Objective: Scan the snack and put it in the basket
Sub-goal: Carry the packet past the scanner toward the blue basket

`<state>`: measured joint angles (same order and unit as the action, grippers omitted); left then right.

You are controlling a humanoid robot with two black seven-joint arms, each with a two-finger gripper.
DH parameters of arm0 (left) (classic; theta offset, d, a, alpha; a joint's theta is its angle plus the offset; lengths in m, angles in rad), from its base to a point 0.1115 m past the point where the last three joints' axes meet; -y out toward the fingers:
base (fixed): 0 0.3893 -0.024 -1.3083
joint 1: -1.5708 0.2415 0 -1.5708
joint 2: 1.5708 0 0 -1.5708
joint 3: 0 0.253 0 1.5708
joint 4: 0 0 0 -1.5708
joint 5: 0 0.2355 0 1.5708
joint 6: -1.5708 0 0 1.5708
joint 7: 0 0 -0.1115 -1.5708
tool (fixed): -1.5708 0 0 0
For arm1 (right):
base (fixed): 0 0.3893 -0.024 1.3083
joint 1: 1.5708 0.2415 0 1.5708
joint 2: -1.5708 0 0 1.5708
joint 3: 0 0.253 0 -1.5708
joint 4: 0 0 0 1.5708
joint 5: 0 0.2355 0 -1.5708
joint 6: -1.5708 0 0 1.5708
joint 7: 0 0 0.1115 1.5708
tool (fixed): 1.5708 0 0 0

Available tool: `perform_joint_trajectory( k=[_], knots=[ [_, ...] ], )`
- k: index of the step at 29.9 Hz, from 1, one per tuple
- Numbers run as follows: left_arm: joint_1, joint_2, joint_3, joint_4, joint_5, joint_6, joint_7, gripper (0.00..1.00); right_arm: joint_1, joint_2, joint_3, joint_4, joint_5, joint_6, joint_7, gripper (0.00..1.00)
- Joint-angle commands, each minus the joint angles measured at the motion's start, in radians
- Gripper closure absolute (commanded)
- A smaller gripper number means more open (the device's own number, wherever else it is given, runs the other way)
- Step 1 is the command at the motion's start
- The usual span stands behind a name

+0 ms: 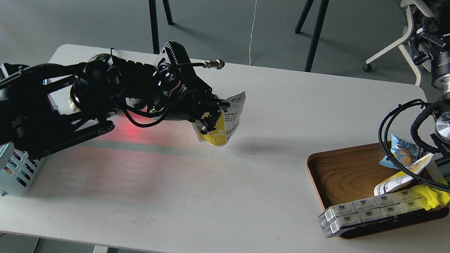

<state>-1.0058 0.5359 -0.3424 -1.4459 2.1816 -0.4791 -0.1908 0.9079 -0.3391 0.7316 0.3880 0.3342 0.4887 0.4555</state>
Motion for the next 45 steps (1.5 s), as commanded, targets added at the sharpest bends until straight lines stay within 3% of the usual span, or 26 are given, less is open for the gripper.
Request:
perform_joint_trajectory(
  k=[1,9,18,24,37,45],
  knots=[
    [0.001,0.065,-0.004,-0.045,0.0,0.011,-0.004,1.0,-0.001,0.003,0.014,0.0,-0.001,0.0,0.0,0.01],
    [0.013,0.286,-0.004,-0.145,0.0,0.03,-0.029,1.0,0.002,0.0,0.014,0.0,-0.001,0.0,0.0,0.01],
    [0.018,0.424,0.002,-0.091,0.0,0.057,-0.128,1.0,0.002,0.002,0.014,0.002,-0.001,0.0,0.0,0.01],
    [0.032,0.434,0.002,-0.045,0.0,0.094,-0.131,1.0,0.002,0.002,0.012,0.003,-0.001,0.0,-0.001,0.01],
    [0.033,0.453,0.002,-0.068,0.0,0.096,-0.145,1.0,0.002,-0.001,0.014,0.003,-0.001,0.0,-0.001,0.01],
    [0.035,0.64,-0.001,-0.209,0.0,0.14,-0.17,1.0,0.002,-0.001,0.014,0.002,-0.001,0.0,0.0,0.01]
  ],
)
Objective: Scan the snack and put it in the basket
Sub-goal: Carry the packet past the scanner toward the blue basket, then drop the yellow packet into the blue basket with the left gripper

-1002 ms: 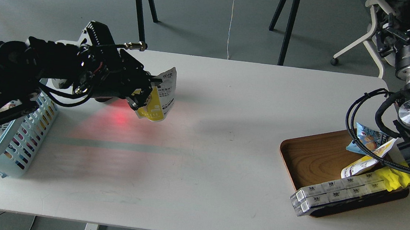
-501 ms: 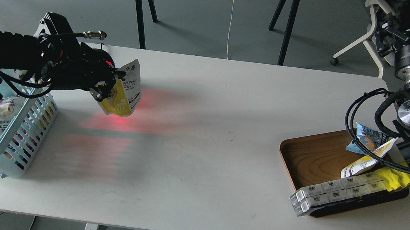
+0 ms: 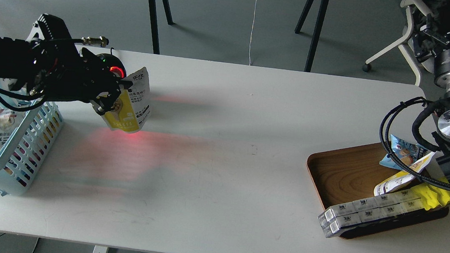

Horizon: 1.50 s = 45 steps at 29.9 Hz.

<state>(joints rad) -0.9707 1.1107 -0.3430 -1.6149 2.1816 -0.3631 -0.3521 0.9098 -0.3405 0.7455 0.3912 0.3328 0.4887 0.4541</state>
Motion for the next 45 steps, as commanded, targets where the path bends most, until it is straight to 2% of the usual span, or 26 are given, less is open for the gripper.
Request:
perform_joint_trajectory(
  k=[1,7,14,19,23,26,31,35,39,41,43,45],
  knots=[
    [0.0,0.092,-0.002,-0.048,0.0,0.033,-0.011,1.0,-0.002,0.001,0.002,-0.002,0.0,0.0,0.001,0.01],
    [-0.005,0.237,-0.004,-0.051,0.0,0.111,-0.071,1.0,-0.003,0.001,0.002,-0.002,0.0,0.0,0.002,0.01],
    [-0.014,0.449,-0.004,-0.115,-0.04,0.193,-0.137,0.99,0.0,0.003,0.0,-0.002,0.0,0.0,0.001,0.01],
    [-0.013,0.59,0.01,-0.097,-0.118,0.231,-0.137,1.0,0.001,0.002,0.0,-0.002,0.0,0.0,0.001,0.01],
    [-0.013,0.63,0.091,0.001,-0.169,0.246,-0.137,1.0,0.0,0.001,0.0,-0.002,0.0,0.0,0.001,0.01],
    [-0.013,0.635,0.176,0.036,-0.171,0.318,-0.137,1.0,0.0,0.001,0.0,-0.002,0.0,0.0,0.001,0.01],
    [-0.011,0.635,0.367,0.093,-0.172,0.488,-0.137,1.0,0.003,0.001,0.0,-0.002,0.0,0.0,0.001,0.01],
    [-0.011,0.635,0.45,0.124,-0.172,0.565,-0.137,0.99,0.012,0.0,-0.002,-0.002,0.0,0.0,0.001,0.01],
    [-0.011,0.635,0.458,0.121,-0.172,0.572,-0.137,0.91,0.012,0.0,-0.002,-0.002,0.0,0.0,0.001,0.01],
    [-0.011,0.635,0.458,0.119,-0.177,0.57,-0.137,0.84,0.012,0.001,-0.002,-0.002,0.0,0.0,0.001,0.01],
    [-0.011,0.635,0.458,0.119,-0.206,0.569,-0.137,0.72,0.012,0.001,-0.002,-0.002,0.0,0.0,0.001,0.01],
    [-0.011,0.635,0.457,0.119,-0.282,0.569,-0.137,0.67,0.012,0.001,-0.002,-0.002,0.0,0.0,0.001,0.01]
  ],
)
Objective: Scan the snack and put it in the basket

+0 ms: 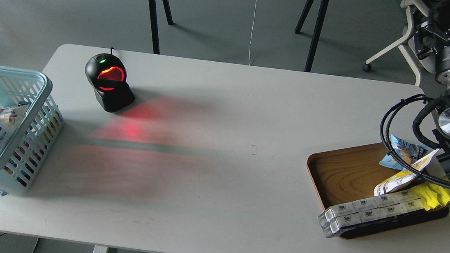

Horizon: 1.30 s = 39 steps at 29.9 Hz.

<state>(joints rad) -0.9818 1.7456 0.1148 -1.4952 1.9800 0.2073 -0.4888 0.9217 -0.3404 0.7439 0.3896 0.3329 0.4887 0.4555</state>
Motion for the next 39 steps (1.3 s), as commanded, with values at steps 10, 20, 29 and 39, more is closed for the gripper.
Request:
perform_joint_trajectory(
  k=[10,20,29,39],
  knots=[
    [-0.006,-0.098,-0.119,0.006,-0.628,-0.009,0.0,0.34,0.003,-0.034,-0.008,-0.002,-0.008,0.0,-0.006,0.01],
    [-0.011,-0.319,-0.323,0.042,-1.341,-0.031,0.0,0.14,0.069,-0.097,-0.009,-0.005,-0.008,0.0,-0.023,0.01],
    [-0.026,-0.72,-0.654,0.49,-1.69,-0.308,0.006,0.11,0.086,-0.127,-0.005,-0.003,-0.008,0.0,-0.089,0.01],
    [-0.026,-1.133,-0.873,0.866,-1.791,-0.491,0.108,0.0,0.086,-0.108,0.008,-0.008,-0.002,0.0,-0.126,0.02]
  ],
)
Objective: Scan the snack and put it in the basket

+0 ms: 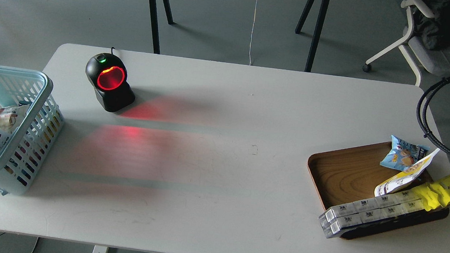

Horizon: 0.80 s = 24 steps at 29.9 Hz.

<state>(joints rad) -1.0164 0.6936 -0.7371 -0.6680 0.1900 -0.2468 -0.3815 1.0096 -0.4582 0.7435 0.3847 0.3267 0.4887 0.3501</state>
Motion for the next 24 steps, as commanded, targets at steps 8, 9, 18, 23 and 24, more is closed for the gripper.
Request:
perform_joint_trajectory(
  k=[8,9,18,23,24],
  knots=[
    [0.005,-0.243,-0.044,0.097,-0.174,-0.048,0.094,0.0,-0.009,0.099,0.076,-0.006,0.009,0.0,-0.026,0.02],
    [0.007,-0.246,-0.044,0.103,-0.235,-0.049,0.117,0.0,-0.009,0.099,0.076,-0.004,0.009,0.0,-0.026,0.02],
    [0.013,-0.293,-0.044,0.128,-0.376,-0.095,0.139,0.0,-0.014,0.101,0.076,0.0,0.009,0.0,-0.03,0.02],
    [0.022,-0.33,-0.044,0.127,-0.385,-0.108,0.142,0.0,-0.019,0.121,0.08,-0.004,0.012,0.0,-0.054,0.02],
    [0.025,-0.335,-0.044,0.127,-0.385,-0.109,0.141,0.0,-0.019,0.131,0.08,-0.004,0.012,0.0,-0.054,0.02]
  ],
)
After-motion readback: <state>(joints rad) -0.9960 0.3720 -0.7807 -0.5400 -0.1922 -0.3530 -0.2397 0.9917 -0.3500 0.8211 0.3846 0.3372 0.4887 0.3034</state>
